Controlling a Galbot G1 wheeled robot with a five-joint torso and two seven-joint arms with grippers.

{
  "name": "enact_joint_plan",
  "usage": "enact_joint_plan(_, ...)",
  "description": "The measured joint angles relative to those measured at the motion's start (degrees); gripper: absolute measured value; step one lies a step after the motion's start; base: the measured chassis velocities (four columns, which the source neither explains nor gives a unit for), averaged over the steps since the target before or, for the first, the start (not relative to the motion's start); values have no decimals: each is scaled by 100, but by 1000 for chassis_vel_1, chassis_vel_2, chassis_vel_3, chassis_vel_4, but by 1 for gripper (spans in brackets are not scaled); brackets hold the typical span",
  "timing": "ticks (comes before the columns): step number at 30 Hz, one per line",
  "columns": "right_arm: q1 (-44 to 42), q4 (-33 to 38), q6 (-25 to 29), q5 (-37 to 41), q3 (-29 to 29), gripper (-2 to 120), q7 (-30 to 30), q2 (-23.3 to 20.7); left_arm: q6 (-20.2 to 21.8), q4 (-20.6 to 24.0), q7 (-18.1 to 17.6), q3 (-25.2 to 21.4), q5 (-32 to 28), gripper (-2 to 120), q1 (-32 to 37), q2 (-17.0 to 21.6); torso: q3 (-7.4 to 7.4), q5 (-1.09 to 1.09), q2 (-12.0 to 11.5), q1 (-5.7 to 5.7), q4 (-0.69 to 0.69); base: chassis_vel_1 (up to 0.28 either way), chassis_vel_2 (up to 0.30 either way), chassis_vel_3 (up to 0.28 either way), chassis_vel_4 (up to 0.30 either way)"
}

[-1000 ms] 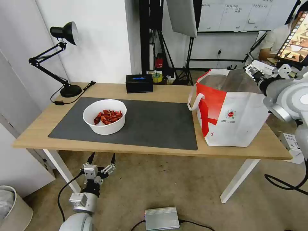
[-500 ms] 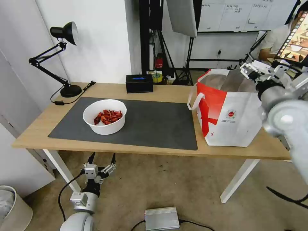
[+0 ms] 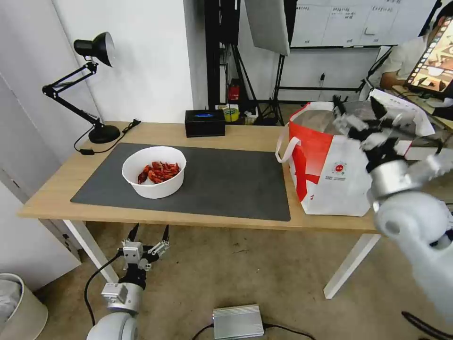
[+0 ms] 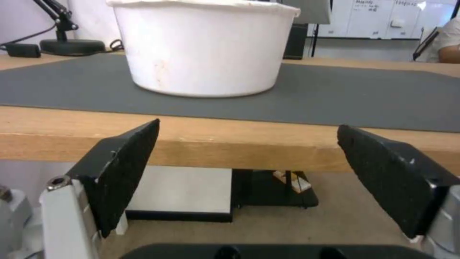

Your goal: Pick up the trash from the table and place it into the takeout bag.

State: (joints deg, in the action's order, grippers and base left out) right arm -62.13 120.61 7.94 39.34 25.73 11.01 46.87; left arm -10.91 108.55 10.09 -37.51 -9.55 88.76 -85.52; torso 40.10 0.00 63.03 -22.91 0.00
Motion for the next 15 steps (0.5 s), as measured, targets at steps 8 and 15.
enact_joint_plan(8, -1047, 103, 321, -1195, 60, 100, -200, 777, -3, 69, -2, -45, -71, 100, 65, 93, 0, -1, -1, 0, 0, 0, 0, 0, 0)
enact_joint_plan(15, -1661, 116, 337, -1874, 36, 100, 32, 1465, 16, 147, -3, -43, -87, 100, 84, 136, 0, -2, 0, 0, 0, 0, 0, 0, 0)
